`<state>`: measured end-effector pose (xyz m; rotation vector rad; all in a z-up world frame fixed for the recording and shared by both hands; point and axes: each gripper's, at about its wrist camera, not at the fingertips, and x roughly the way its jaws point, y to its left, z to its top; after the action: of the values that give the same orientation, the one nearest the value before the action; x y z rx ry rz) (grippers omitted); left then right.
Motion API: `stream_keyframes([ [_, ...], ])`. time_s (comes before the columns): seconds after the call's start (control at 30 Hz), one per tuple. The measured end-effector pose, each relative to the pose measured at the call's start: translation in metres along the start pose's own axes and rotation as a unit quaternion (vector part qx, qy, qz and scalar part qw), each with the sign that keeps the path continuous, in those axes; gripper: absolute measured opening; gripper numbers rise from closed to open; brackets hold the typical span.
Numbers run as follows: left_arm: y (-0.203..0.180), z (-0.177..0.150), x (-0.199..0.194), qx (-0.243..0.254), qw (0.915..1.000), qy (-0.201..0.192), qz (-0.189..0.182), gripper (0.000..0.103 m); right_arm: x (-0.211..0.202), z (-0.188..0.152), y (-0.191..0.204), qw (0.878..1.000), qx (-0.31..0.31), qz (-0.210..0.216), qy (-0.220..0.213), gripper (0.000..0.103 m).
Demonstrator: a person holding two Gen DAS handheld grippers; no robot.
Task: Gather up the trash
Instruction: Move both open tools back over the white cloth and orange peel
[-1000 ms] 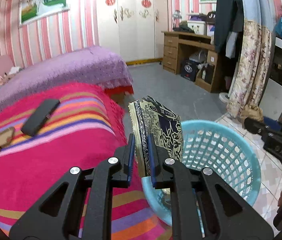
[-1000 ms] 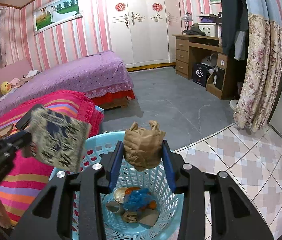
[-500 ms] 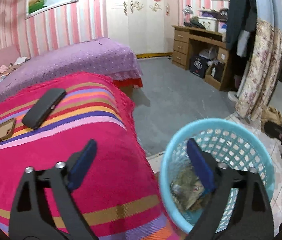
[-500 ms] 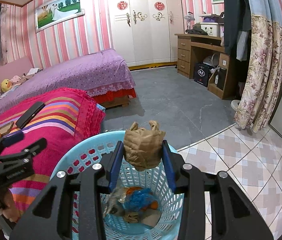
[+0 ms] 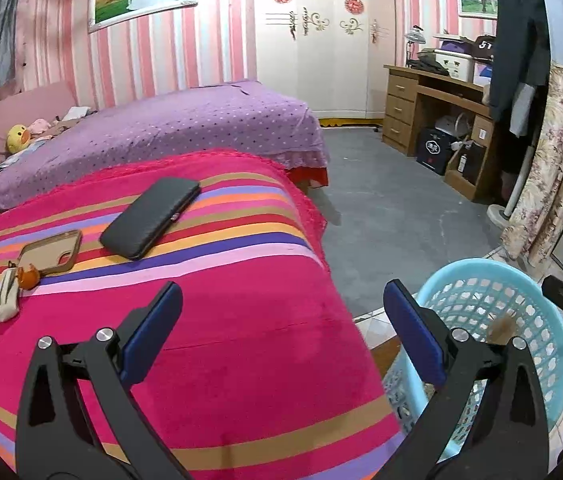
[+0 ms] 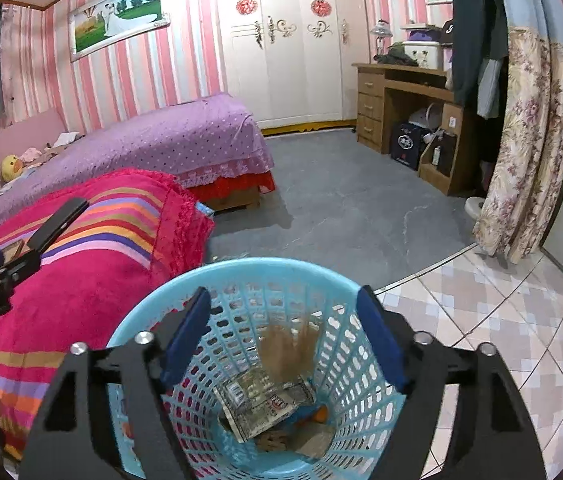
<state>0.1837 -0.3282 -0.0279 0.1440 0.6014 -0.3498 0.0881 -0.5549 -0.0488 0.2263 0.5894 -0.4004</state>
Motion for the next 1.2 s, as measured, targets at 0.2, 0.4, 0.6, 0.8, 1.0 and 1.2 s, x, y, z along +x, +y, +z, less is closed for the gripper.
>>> stream_keyframes([
  [0.2, 0.026, -0.003, -0.012, -0.012, 0.9999, -0.001, 0.011, 0.097, -0.007, 0.004, 0.017, 1.000, -0.008, -0.008, -0.009, 0.097],
  [0.4, 0.065, -0.006, -0.031, -0.023, 0.9992, -0.007, 0.032, 0.097, -0.018, 0.012, 0.047, 0.999, -0.022, -0.002, -0.030, 0.097],
  [0.6, 0.115, -0.006, -0.061, -0.030, 0.9971, -0.017, 0.068, 0.097, -0.024, 0.014, 0.081, 0.999, -0.014, 0.034, -0.037, 0.097],
  [0.8, 0.172, -0.009, -0.083, -0.050, 0.9936, -0.017, 0.100, 0.097, -0.025, 0.012, 0.116, 0.998, -0.010, 0.058, -0.038, 0.097],
  [1.0, 0.225, -0.019, -0.095, -0.069, 0.9892, -0.016, 0.128, 0.097, -0.024, 0.006, 0.151, 0.996, -0.016, 0.085, -0.031, 0.097],
  [1.2, 0.271, -0.035, -0.088, -0.101, 0.9836, -0.002, 0.149, 0.097, -0.024, -0.001, 0.188, 0.994, -0.044, 0.098, -0.026, 0.097],
])
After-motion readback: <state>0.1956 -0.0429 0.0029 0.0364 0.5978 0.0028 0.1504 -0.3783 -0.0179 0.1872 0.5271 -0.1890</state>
